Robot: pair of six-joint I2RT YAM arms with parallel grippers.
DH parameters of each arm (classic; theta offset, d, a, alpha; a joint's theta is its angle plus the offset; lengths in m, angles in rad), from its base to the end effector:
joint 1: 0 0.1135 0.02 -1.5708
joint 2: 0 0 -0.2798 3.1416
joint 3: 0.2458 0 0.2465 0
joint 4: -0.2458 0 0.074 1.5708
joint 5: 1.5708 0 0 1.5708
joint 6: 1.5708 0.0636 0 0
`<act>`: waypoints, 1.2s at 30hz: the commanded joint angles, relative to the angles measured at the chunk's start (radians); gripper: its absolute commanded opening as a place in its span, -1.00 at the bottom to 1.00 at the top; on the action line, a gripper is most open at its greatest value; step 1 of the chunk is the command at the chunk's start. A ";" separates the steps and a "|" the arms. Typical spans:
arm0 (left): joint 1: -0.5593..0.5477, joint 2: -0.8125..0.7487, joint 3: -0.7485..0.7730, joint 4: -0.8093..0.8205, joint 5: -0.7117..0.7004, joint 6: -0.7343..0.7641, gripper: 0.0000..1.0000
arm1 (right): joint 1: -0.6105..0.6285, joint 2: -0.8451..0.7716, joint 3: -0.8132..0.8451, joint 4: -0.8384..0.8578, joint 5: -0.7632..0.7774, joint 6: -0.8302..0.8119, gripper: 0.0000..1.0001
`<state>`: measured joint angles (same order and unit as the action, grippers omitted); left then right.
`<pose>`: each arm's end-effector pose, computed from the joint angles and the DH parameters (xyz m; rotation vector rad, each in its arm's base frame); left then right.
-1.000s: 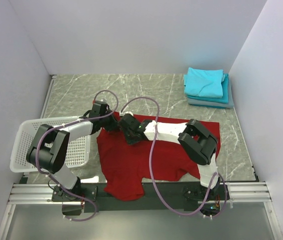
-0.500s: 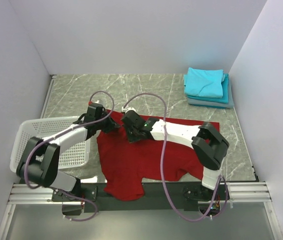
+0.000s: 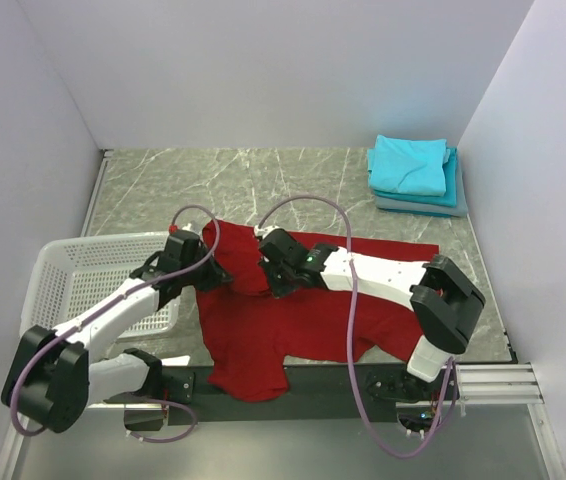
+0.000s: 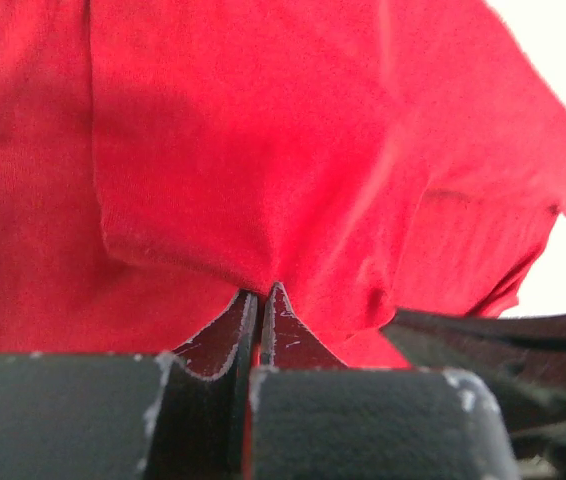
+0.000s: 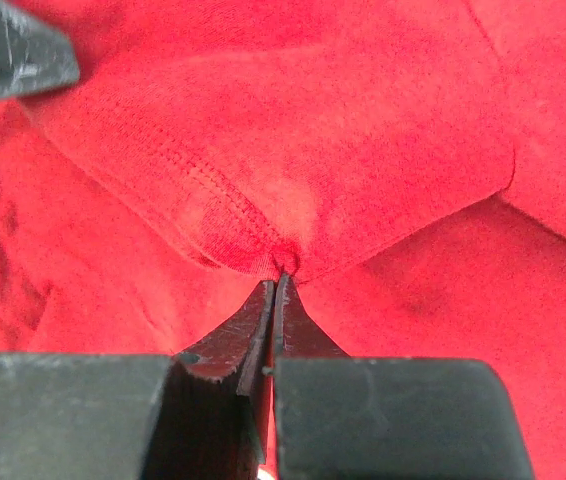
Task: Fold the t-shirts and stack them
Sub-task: Fold the tshirt
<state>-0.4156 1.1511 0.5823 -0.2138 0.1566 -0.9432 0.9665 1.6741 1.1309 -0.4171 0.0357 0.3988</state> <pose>0.2126 -0.1047 0.1943 -0.5738 2.4379 -0.8068 0.2083 0.2977 0.2069 -0.7154 2.5045 0.4817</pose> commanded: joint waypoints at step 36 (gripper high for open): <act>-0.020 0.527 0.376 0.292 0.057 0.107 0.99 | -1.023 -0.465 -0.378 -0.109 0.096 0.132 0.74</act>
<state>-0.4618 1.6062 0.9157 -0.0124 0.1730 -0.8680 0.0212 1.1847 0.7547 -0.5480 0.1303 0.5671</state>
